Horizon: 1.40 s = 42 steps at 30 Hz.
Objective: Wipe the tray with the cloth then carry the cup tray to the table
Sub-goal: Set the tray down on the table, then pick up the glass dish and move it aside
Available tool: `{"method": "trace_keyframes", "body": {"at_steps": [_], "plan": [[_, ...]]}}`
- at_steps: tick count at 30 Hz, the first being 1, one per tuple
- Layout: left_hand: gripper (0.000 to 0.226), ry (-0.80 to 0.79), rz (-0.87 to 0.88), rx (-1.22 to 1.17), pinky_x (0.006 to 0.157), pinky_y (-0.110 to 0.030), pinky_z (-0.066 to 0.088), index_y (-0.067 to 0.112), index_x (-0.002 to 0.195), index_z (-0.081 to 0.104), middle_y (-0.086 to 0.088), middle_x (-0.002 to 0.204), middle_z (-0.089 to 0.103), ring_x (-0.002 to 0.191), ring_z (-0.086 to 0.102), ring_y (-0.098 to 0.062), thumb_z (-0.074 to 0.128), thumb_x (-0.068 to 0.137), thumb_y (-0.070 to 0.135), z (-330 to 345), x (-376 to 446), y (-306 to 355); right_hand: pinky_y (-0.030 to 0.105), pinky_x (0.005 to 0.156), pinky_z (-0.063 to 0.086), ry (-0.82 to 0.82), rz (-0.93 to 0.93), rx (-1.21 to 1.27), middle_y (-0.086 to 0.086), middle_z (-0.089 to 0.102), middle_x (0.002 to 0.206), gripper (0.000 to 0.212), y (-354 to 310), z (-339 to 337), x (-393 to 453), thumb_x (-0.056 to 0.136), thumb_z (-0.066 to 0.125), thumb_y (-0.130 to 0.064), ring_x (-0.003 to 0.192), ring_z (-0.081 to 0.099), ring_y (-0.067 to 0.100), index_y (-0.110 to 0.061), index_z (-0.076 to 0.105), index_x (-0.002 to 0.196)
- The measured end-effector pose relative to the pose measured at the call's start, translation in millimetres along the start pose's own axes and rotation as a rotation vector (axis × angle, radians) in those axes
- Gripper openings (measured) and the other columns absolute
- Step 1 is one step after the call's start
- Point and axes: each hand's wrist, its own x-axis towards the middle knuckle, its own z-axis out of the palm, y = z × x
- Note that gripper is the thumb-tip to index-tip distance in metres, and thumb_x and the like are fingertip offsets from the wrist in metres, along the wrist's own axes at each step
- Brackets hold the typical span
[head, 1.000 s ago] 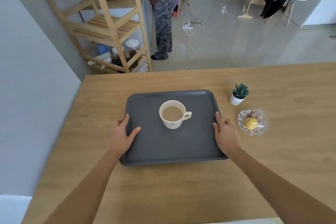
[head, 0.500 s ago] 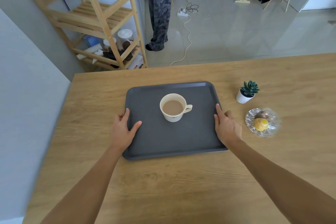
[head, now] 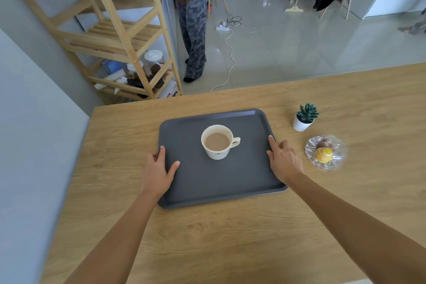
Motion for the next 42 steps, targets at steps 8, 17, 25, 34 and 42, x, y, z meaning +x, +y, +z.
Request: {"method": "trace_keyframes", "body": {"at_steps": [8,17,25,34,42], "plan": [[0.062,0.313,0.334,-0.143,0.11,-0.048,0.028,0.015,0.146,0.034,-0.017,0.149,0.03,0.139,0.029,-0.031,0.046,0.092,0.043,-10,-43,75,0.043,0.082,0.052,0.133,-0.069,0.201,0.014,0.047,0.123,0.043,21,-34,-32,0.097,0.044,-0.03,0.103,0.057,0.033,-0.019,0.041,0.139],[0.05,-0.085,0.692,-0.556,0.11,-0.04,0.037,0.016,0.141,0.042,-0.001,0.14,0.042,0.134,0.037,-0.013,0.054,0.095,0.03,45,-59,262,0.041,0.081,0.052,0.599,0.154,0.57,0.013,0.061,0.105,0.024,118,-65,-57,0.093,0.054,-0.014,0.09,0.063,0.027,-0.011,0.064,0.115],[0.059,-0.523,0.378,-0.526,0.115,-0.04,0.027,0.027,0.149,0.029,-0.002,0.153,0.032,0.143,0.027,-0.017,0.051,0.095,0.04,119,-55,351,0.037,0.101,0.039,0.121,0.275,0.759,0.013,0.056,0.129,0.049,182,-48,-42,0.097,0.045,-0.036,0.125,0.051,0.028,-0.019,0.04,0.142],[0.065,-0.552,0.097,-0.772,0.101,-0.026,0.035,0.035,0.142,0.04,0.01,0.149,0.04,0.134,0.039,-0.013,0.07,0.086,0.021,138,-57,371,0.043,0.101,0.045,-0.009,0.167,0.926,0.008,0.061,0.127,0.056,190,-47,-30,0.097,0.048,-0.029,0.117,0.058,0.025,-0.018,0.029,0.148],[0.074,-0.6,-0.039,-1.013,0.111,-0.039,0.037,0.037,0.135,0.05,0.006,0.145,0.048,0.134,0.04,-0.015,0.082,0.072,0.015,142,-58,370,0.037,0.106,0.042,-0.017,0.204,1.079,-0.01,0.054,0.131,0.059,193,-44,-31,0.093,0.056,-0.018,0.12,0.051,0.008,-0.02,0.033,0.146]]}}
